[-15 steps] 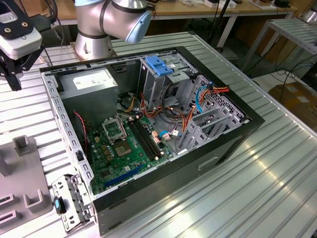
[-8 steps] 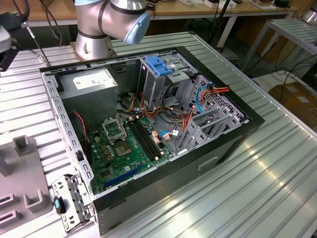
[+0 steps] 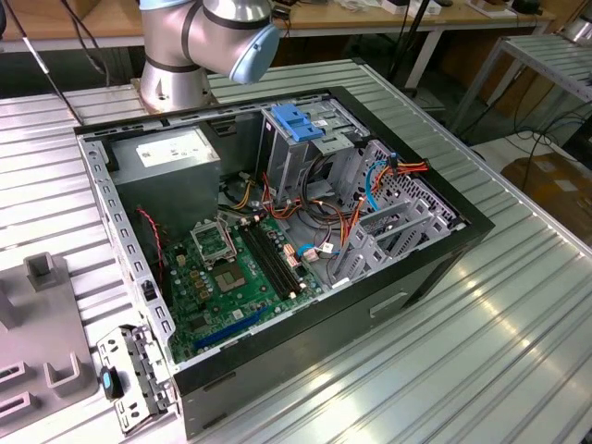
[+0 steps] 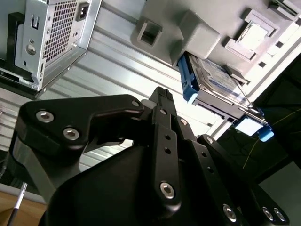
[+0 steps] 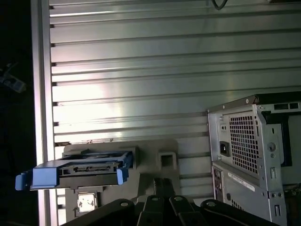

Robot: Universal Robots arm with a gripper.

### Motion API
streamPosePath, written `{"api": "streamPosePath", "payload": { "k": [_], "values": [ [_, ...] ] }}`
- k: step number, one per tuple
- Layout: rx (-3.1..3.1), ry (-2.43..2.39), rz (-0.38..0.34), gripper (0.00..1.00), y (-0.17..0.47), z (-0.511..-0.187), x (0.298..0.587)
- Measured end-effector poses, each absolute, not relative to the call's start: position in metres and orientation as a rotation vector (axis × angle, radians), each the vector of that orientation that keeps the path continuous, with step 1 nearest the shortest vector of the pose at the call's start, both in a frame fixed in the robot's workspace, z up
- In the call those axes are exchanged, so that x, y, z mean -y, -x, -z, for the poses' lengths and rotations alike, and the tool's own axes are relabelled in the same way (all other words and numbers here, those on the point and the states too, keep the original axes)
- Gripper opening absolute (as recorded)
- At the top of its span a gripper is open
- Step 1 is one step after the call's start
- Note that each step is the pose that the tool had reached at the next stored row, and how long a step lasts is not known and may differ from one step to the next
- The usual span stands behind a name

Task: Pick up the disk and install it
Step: 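Reach for the disk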

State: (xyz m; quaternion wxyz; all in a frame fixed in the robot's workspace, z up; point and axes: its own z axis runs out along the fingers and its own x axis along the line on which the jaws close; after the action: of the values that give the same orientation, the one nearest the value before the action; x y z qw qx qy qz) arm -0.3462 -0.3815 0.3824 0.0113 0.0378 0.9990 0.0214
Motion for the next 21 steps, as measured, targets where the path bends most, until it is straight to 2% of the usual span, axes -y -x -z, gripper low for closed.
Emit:
{"api": "streamPosePath", "payload": {
  "k": [6, 14, 21],
  "values": [
    [-3.116, -0.118, -0.067, 0.11, 0.354, -0.382, 0.381],
    [-3.116, -0.118, -0.067, 0.11, 0.410, -0.382, 0.381],
    [-3.116, -0.118, -0.067, 0.11, 0.429, -0.382, 0.382]
  ]
}}
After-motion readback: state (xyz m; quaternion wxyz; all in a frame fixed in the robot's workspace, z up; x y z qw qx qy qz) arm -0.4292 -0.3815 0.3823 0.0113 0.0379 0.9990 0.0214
